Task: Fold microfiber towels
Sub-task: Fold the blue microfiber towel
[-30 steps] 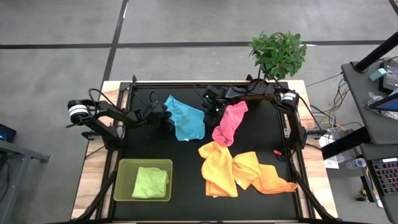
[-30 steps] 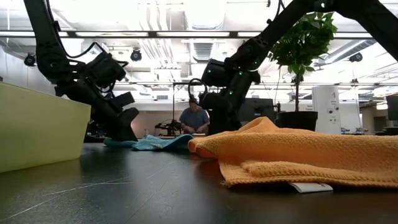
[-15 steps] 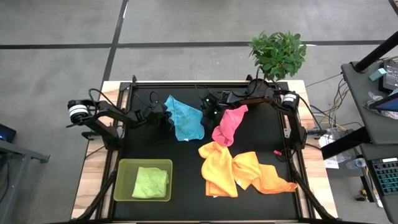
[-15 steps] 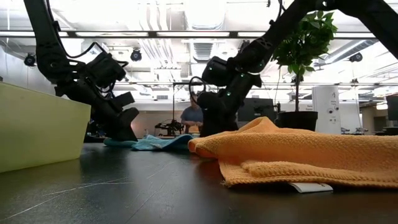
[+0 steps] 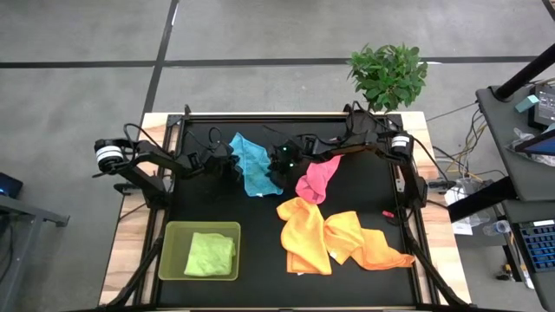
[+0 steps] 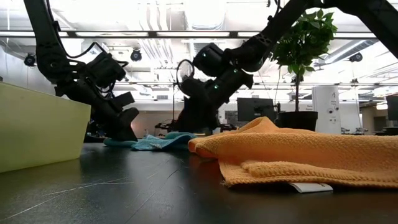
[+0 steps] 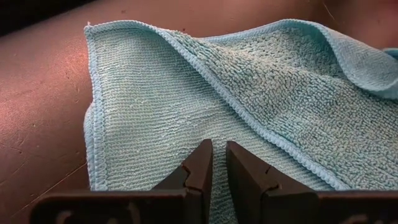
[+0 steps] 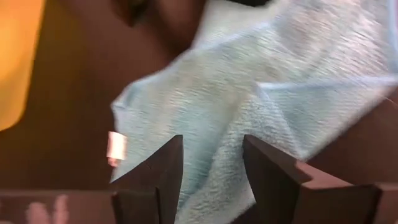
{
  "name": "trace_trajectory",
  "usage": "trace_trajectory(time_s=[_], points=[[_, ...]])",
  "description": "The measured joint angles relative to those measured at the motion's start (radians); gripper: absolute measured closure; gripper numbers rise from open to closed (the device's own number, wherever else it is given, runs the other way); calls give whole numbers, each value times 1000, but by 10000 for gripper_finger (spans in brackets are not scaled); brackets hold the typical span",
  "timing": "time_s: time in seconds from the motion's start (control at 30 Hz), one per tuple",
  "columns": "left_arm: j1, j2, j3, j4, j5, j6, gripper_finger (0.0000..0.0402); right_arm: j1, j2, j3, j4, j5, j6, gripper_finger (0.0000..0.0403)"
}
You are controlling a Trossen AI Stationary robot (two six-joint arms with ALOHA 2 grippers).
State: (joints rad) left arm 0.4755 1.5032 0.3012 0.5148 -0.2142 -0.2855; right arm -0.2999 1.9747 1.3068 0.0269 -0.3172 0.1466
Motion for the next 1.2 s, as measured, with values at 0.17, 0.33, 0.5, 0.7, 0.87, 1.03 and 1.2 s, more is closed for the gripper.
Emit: trace_trajectory(time_s=[0.17, 0.33, 0.5, 0.7, 0.87, 1.03, 1.2], points=[[0, 0, 0, 0, 0, 0, 369, 20, 0, 0, 8, 3, -1, 251], [0, 0, 0, 0, 0, 0, 369, 21, 2, 0, 16, 5, 0, 277], [0, 0, 0, 2, 0, 0, 369, 21, 41, 1, 26, 29, -6, 336], [0, 1, 0, 8, -2, 3, 369, 23, 43, 1, -5, 32, -40, 390], [0, 1, 0, 5, -5, 3, 369, 21, -14, 11, -153, 106, -95, 394], [0, 3, 0, 2, -11, 2, 369, 12, -78, 15, -308, 302, -158, 394], [0, 20, 1, 8, -14, 2, 369, 1, -81, 15, -382, 439, -125, 391]])
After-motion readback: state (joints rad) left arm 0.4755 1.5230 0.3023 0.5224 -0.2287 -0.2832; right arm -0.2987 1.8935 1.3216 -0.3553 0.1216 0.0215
